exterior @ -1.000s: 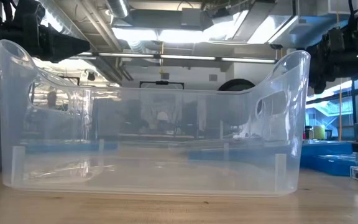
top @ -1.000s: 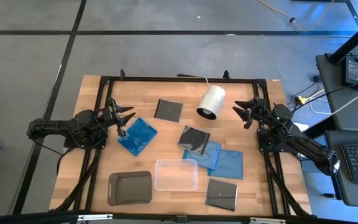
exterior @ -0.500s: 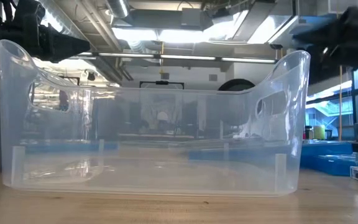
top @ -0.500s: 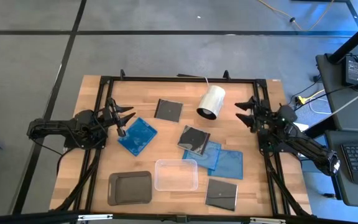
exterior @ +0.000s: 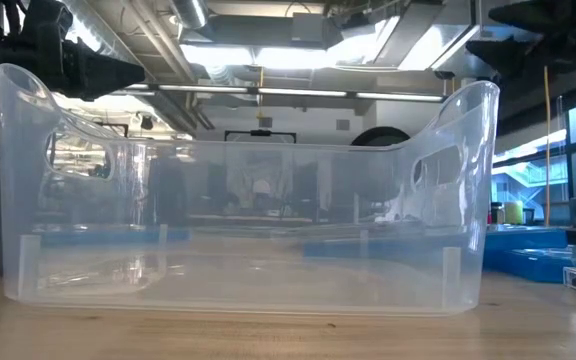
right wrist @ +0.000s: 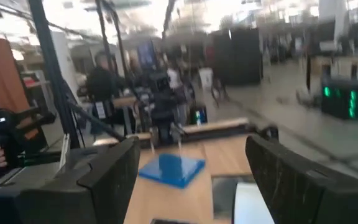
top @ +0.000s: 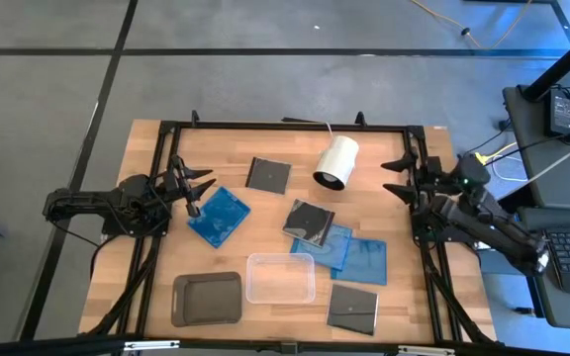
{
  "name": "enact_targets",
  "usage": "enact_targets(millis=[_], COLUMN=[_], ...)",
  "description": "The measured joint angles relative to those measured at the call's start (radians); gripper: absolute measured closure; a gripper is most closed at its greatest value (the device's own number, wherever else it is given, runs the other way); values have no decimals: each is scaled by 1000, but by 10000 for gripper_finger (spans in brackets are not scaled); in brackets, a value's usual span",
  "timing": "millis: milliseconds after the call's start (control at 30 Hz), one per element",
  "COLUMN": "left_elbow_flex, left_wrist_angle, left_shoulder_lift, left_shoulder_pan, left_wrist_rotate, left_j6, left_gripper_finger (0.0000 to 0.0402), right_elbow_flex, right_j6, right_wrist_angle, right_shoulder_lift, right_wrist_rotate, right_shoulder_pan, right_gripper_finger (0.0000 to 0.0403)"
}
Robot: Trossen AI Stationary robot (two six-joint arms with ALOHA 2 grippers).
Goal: Pick & place jewel cases by type
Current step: Put the middle black CD case into the transparent bin
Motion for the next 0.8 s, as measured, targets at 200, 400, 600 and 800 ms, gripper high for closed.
enact_targets(millis=[200, 400, 600, 800], left_elbow_flex=[0, 0, 0, 0], left_wrist_angle=[0, 0, 0, 0], left_shoulder_lift=[0, 0, 0, 0], left_shoulder_pan=[0, 0, 0, 0], left_wrist_rotate=[0, -1, 0, 0], left_j6=[0, 0, 0, -10], left_gripper_finger=[276, 276, 276, 277], right_elbow_flex=[173, 249, 276, 280], right_j6=[18, 61, 42, 223], right_wrist_angle=[-184, -242, -166, -118], right_shoulder_lift=[169, 333, 474, 606], right_wrist_rotate=[4, 39, 155, 284], right_shoulder_pan=[64, 155, 302, 461], right_gripper_finger=[107, 107, 107, 107])
